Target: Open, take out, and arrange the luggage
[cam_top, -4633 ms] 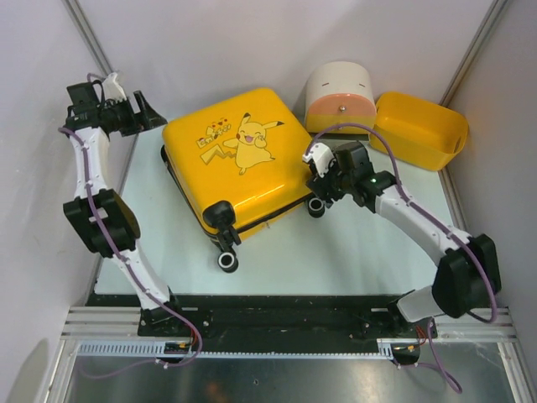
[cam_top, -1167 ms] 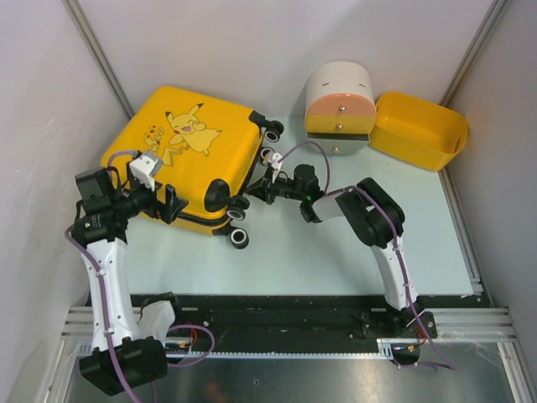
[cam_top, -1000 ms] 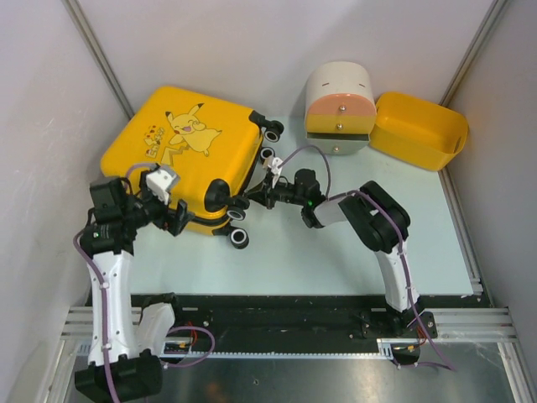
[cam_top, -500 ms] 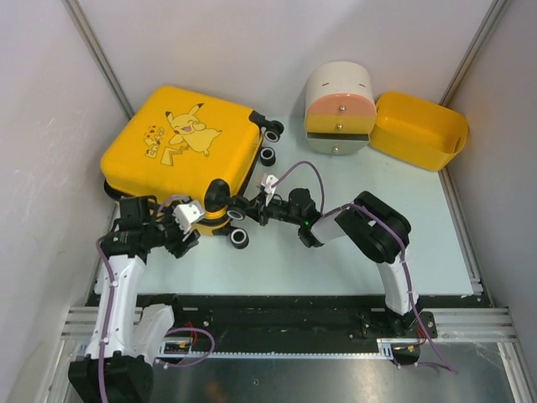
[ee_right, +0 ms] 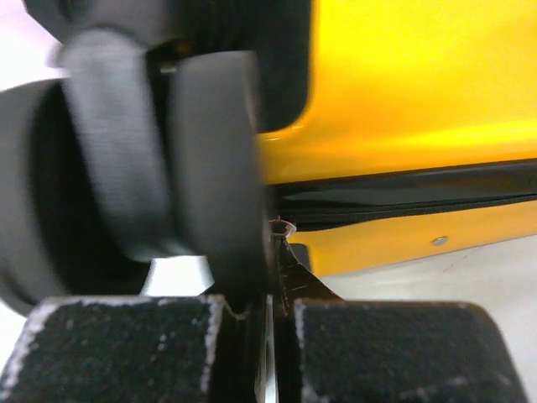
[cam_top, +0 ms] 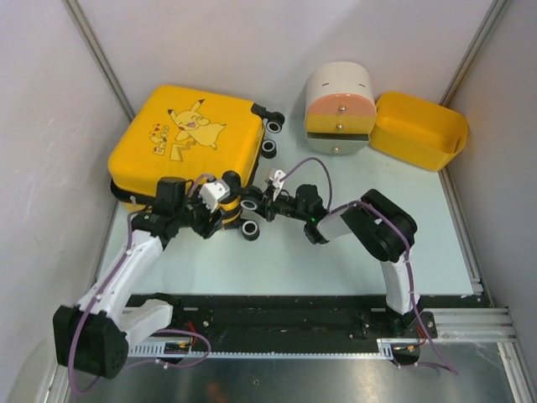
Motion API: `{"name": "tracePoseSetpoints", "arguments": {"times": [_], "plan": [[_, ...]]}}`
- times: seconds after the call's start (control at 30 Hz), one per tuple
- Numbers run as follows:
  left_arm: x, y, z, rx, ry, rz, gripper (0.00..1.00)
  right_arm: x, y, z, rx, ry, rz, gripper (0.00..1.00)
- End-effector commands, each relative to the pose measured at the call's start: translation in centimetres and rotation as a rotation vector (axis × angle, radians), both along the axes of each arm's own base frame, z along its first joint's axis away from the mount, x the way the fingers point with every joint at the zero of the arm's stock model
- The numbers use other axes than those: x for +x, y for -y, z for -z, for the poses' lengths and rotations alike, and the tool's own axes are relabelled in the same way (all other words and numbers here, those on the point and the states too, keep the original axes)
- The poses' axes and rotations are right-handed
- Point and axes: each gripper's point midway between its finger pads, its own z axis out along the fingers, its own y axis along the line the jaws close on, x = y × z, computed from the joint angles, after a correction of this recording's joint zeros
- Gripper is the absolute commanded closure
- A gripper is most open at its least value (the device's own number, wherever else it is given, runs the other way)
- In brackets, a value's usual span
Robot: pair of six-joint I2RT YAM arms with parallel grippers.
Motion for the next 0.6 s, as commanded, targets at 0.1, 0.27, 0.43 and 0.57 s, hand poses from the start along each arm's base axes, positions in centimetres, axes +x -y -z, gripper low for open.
{"name": "tracePoseSetpoints", "arguments": {"times": [0.1,0.27,0.43,0.57], "plan": [[10.9,3.7,-6.3,-0.22,0.175,-0.216,0.39,-3.8,-0.6,-3.1,0.06,0.036,-0.048,1.0],[11.4,6.8,-6.1,-0.255,0.129,-0.173,0.38,-3.5,-0.8,-3.4,0.067,0.045,0.174,1.0],[9.1,5.8,-8.2,-0.258,0.147,-0.159,0.22,-2.5,-2.4,-5.0,0.101,0.046,0.297,1.0],[6.9,0.9,-11.1,-0.3,0.173,-0.269,0.18,-2.2,-3.1,-4.5,0.072,0.041,0.301,1.0]]}}
